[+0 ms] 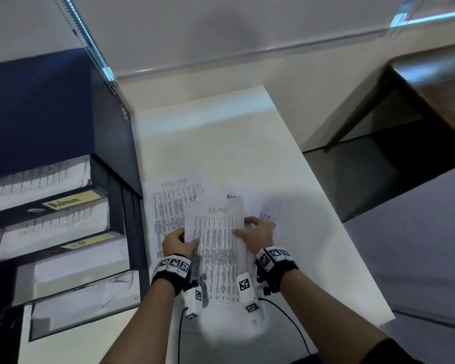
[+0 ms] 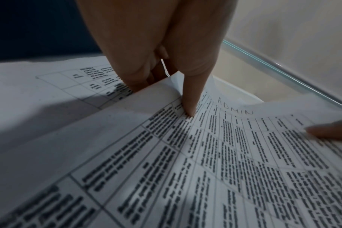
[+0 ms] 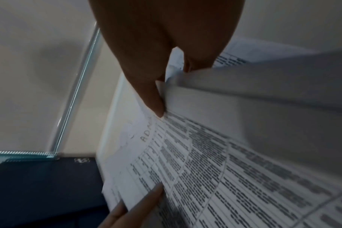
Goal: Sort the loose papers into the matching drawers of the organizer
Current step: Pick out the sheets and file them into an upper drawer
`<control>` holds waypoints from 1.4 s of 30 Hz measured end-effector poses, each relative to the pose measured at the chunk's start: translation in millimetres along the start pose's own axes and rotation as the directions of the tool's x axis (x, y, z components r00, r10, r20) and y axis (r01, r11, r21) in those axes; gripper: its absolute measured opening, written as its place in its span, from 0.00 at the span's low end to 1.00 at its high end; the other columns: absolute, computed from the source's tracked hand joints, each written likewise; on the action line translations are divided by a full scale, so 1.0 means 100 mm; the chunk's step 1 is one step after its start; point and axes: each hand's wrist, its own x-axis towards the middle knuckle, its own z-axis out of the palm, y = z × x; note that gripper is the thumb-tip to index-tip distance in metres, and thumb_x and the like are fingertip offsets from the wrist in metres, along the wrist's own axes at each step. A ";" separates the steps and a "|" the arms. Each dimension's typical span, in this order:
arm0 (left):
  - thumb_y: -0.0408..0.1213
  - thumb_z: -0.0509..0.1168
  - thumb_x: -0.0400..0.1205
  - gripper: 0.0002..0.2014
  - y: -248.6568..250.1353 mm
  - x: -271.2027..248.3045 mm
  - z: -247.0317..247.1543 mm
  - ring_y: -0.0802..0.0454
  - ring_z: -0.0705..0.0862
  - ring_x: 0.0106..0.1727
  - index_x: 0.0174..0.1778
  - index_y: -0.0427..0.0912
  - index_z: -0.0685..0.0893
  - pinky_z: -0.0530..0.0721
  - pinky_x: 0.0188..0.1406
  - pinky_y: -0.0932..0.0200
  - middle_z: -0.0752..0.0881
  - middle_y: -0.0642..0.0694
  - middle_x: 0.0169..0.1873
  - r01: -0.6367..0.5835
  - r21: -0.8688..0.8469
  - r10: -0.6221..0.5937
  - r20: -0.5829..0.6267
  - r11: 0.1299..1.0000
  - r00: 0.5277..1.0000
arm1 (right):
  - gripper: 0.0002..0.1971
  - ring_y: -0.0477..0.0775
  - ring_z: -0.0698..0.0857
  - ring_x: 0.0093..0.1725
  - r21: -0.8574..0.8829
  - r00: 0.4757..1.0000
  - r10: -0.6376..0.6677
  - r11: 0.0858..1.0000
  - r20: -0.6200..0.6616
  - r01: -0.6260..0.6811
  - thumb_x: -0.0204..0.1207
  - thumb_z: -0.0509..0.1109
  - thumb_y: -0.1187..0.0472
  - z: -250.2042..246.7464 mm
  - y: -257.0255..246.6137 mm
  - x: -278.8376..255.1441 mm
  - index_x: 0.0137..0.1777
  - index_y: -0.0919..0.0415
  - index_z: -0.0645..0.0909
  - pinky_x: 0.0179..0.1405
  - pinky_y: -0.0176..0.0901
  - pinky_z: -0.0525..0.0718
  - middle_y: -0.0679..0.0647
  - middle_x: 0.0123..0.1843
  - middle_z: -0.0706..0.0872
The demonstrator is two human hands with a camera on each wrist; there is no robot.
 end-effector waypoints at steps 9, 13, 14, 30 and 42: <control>0.34 0.81 0.70 0.12 0.11 -0.09 0.07 0.52 0.77 0.56 0.46 0.46 0.88 0.76 0.63 0.60 0.76 0.48 0.57 -0.154 0.084 0.155 -0.015 0.985 0.988 | 0.54 0.70 0.77 0.71 0.117 0.947 0.197 0.978 -0.252 -0.173 0.65 0.84 0.66 -0.23 0.18 -0.12 0.85 0.57 0.53 0.67 0.55 0.78 0.70 0.77 0.65; 0.36 0.82 0.69 0.17 0.17 -0.08 0.15 0.53 0.72 0.63 0.51 0.46 0.85 0.72 0.70 0.59 0.71 0.52 0.60 -0.140 0.132 0.132 0.072 0.981 0.989 | 0.53 0.70 0.75 0.72 0.114 0.930 0.277 0.960 -0.243 -0.256 0.66 0.84 0.66 -0.32 0.25 -0.13 0.86 0.62 0.53 0.69 0.55 0.78 0.70 0.79 0.65; 0.36 0.82 0.68 0.21 0.17 -0.07 0.19 0.51 0.77 0.62 0.55 0.43 0.84 0.76 0.70 0.58 0.73 0.51 0.60 -0.136 0.133 0.123 0.097 0.982 0.988 | 0.52 0.69 0.75 0.74 0.119 0.930 0.292 0.955 -0.222 -0.271 0.66 0.84 0.65 -0.32 0.25 -0.13 0.85 0.62 0.54 0.70 0.55 0.77 0.69 0.79 0.69; 0.35 0.82 0.67 0.38 0.29 0.01 0.33 0.44 0.85 0.61 0.74 0.43 0.78 0.85 0.63 0.51 0.84 0.44 0.64 -0.083 0.153 0.054 0.189 0.985 0.981 | 0.36 0.71 0.78 0.65 -0.063 0.919 0.275 0.951 -0.283 -0.303 0.65 0.81 0.65 -0.22 0.16 0.08 0.73 0.61 0.71 0.62 0.57 0.85 0.64 0.73 0.64; 0.37 0.81 0.72 0.45 0.78 -0.10 0.05 0.39 0.72 0.77 0.82 0.33 0.63 0.70 0.75 0.47 0.72 0.38 0.77 0.062 -0.216 -0.030 0.150 0.974 0.988 | 0.11 0.60 0.90 0.40 0.043 0.984 -0.154 0.986 -0.086 0.158 0.71 0.81 0.57 -0.64 -0.31 0.02 0.43 0.65 0.88 0.39 0.48 0.91 0.58 0.39 0.91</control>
